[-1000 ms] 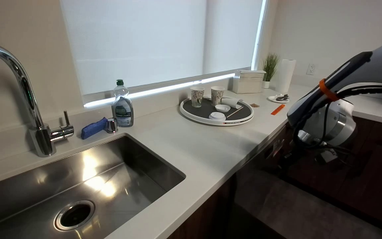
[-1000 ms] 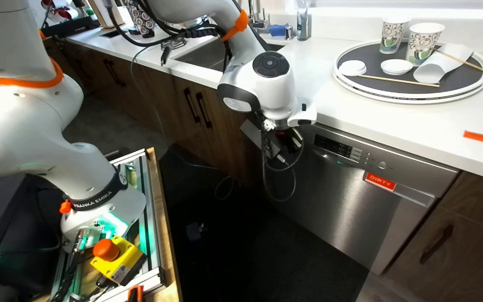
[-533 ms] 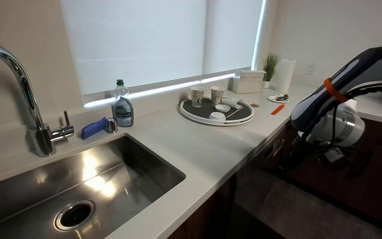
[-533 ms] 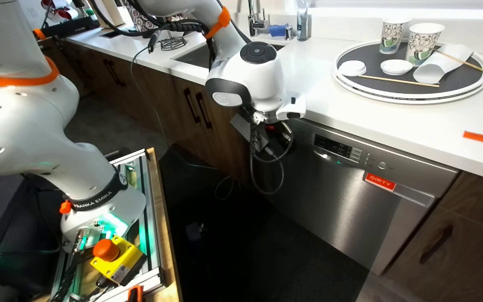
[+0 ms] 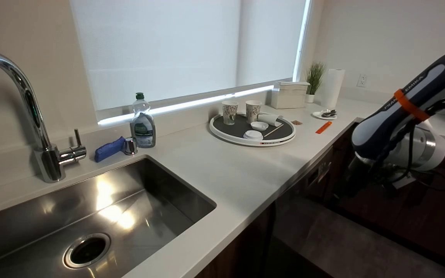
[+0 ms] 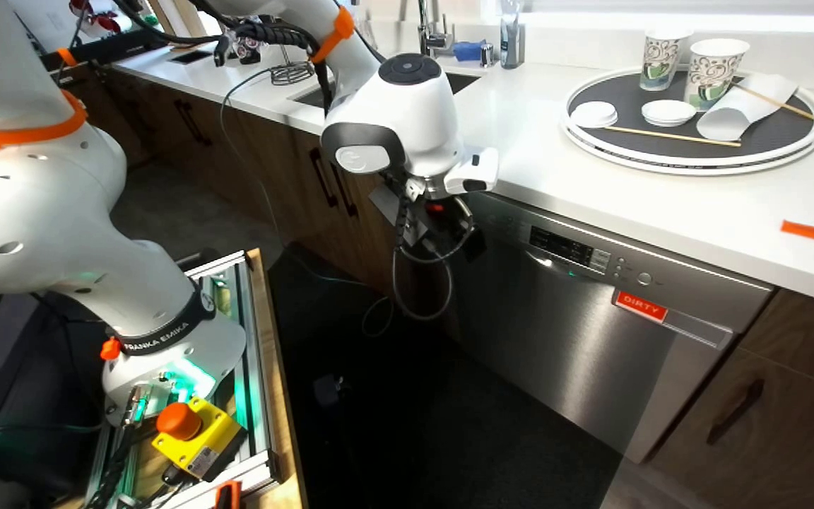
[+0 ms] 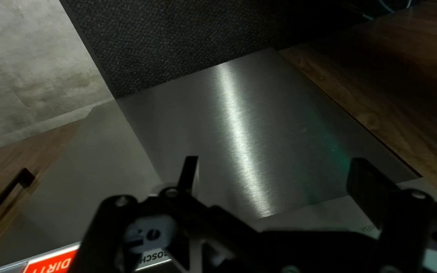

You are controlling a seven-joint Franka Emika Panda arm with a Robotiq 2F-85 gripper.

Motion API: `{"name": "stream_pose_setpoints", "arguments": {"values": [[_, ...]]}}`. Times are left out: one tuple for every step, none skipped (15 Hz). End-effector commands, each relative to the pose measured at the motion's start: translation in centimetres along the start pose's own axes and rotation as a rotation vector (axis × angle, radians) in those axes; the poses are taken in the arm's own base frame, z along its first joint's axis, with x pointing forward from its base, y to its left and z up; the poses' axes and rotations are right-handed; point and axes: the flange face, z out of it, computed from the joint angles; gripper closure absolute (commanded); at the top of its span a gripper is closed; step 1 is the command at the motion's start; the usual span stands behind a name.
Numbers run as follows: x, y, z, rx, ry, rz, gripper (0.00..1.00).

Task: Press the button on the oven

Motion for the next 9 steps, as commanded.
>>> {"name": "stream_pose_setpoints", "arguments": {"values": [[-2.1, -0.8, -2.0, -0.040, -0.003, 0.042, 0.00], [-2.5, -0.8, -2.5, -0.054, 0.000, 0.056, 0.00], [-2.8, -0.8, -3.0, -0.066, 0.010, 0.066, 0.00], [-2.9, -0.9, -3.5, -0.079, 0.035, 0.092, 0.00], [-1.7, -0.2, -2.2, -0.053, 0.005, 0.059, 0.00], [-1.9, -0.2, -2.7, -0.062, 0.016, 0.072, 0.00], [-2.1, -0.3, -3.0, -0.065, 0.021, 0.079, 0.00], [-2.2, -0.4, -3.2, -0.065, 0.025, 0.081, 0.00], [-2.3, -0.5, -3.3, -0.065, 0.026, 0.083, 0.00]]}}
